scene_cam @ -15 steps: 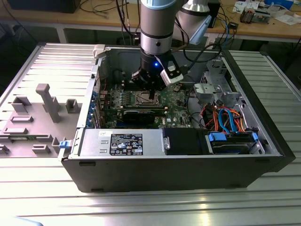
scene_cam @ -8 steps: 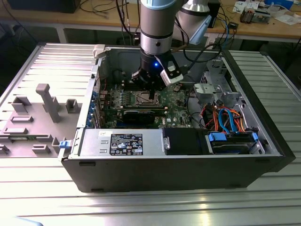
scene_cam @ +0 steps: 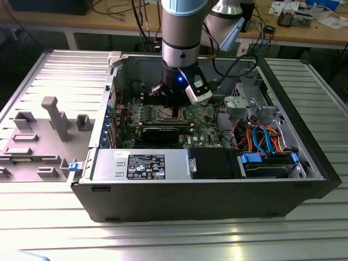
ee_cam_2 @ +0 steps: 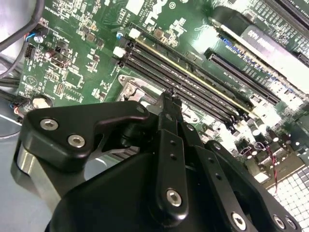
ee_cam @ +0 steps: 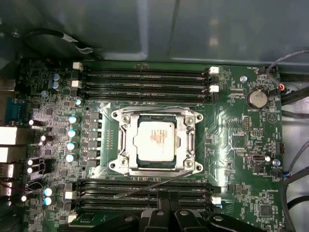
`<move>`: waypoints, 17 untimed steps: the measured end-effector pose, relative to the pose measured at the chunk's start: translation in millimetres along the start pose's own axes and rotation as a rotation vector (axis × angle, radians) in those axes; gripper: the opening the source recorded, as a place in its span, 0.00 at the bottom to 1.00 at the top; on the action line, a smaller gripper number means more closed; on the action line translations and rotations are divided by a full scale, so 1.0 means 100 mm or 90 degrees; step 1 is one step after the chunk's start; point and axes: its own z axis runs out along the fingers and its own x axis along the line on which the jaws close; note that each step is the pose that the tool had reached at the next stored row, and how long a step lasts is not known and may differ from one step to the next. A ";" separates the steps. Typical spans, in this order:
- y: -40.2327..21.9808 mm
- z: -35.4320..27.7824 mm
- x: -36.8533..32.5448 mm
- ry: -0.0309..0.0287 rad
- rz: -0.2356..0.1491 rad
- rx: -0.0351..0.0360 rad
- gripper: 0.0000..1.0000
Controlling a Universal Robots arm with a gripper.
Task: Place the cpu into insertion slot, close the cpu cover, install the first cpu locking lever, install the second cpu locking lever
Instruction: 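Install the second cpu locking lever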
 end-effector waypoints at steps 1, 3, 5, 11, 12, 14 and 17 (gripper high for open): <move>-0.001 0.006 0.020 -0.0001 0.000 -0.0008 0.11; -0.003 0.019 0.086 -0.0001 0.000 -0.0016 0.11; -0.004 0.024 0.111 -0.0001 0.000 -0.0023 0.11; -0.004 0.024 0.118 -0.0001 0.000 -0.0022 0.11; -0.004 0.024 0.119 -0.0001 0.000 -0.0023 0.11; -0.004 0.024 0.119 -0.0001 0.000 -0.0023 0.11; -0.004 0.024 0.120 -0.0001 0.000 -0.0022 0.11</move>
